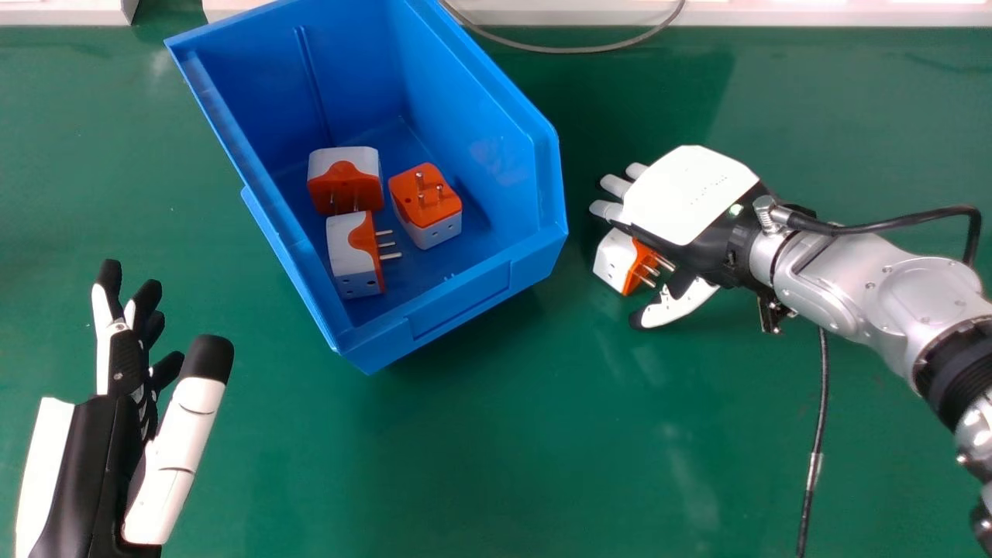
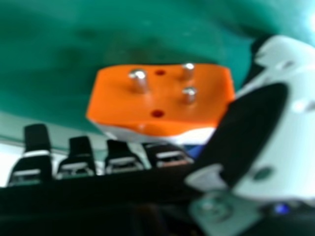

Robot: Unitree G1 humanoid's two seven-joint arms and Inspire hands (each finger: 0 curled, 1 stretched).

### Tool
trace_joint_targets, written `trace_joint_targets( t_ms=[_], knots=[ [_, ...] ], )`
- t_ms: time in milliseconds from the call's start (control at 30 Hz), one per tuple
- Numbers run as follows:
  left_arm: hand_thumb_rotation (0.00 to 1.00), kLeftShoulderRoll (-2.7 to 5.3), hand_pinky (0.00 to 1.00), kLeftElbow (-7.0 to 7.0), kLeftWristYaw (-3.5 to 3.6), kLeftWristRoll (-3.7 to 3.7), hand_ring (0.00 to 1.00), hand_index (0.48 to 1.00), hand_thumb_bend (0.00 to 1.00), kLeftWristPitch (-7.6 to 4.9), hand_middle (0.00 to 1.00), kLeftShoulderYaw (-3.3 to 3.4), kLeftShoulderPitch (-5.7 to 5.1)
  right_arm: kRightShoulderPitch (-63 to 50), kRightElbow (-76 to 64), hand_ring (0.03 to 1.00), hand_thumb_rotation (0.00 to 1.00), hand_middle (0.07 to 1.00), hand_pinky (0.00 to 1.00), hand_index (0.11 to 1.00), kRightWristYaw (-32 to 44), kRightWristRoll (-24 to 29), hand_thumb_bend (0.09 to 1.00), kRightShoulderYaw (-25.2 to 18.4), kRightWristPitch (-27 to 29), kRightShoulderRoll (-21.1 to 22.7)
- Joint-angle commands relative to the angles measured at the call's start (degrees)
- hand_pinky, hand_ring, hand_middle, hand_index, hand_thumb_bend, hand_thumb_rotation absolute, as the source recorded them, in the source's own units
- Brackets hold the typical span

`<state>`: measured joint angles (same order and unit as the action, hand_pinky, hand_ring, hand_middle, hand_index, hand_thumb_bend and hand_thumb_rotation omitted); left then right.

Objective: Pick all objects and put in blue box

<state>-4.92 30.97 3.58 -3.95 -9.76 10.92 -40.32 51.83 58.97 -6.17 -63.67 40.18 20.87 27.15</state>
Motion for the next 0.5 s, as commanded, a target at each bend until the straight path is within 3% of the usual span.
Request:
trace_joint_targets(
  t_ms=[0, 67, 133, 467],
  knots=[
    [0.94, 0.28, 0.92, 1.59, -0.17, -0.17, 0.98, 0.954, 0.8, -0.75, 0.99, 0.14, -0.9, 2.37, 2.35, 0.863, 0.41, 0.875, 0.75, 0.833, -3.0, 2.48, 0.356, -1.28, -0.38, -1.6],
    [0.93, 0.31, 0.92, 1.57, -0.17, -0.19, 0.98, 0.954, 0.8, -0.91, 0.99, 0.16, -1.14, 2.54, 4.5, 0.795, 0.29, 0.787, 0.69, 0.739, -5.97, 2.87, 0.394, -0.86, -0.05, -2.27],
    [0.93, 0.34, 0.92, 1.4, -0.18, -0.16, 0.98, 0.953, 0.8, -1.13, 0.99, 0.2, -1.36, 2.9, 6.04, 0.633, 0.12, 0.617, 0.54, 0.569, -7.33, 3.01, 0.463, -0.3, 0.14, -2.54],
    [0.93, 0.34, 0.91, 1.86, -0.01, 0.3, 0.98, 0.949, 0.82, -1.84, 0.99, 0.45, -2.93, 2.99, 9.62, 0.516, 0.03, 0.503, 0.43, 0.504, -9.58, 5.72, 0.494, 0.3, 1.11, -2.72]
  ],
)
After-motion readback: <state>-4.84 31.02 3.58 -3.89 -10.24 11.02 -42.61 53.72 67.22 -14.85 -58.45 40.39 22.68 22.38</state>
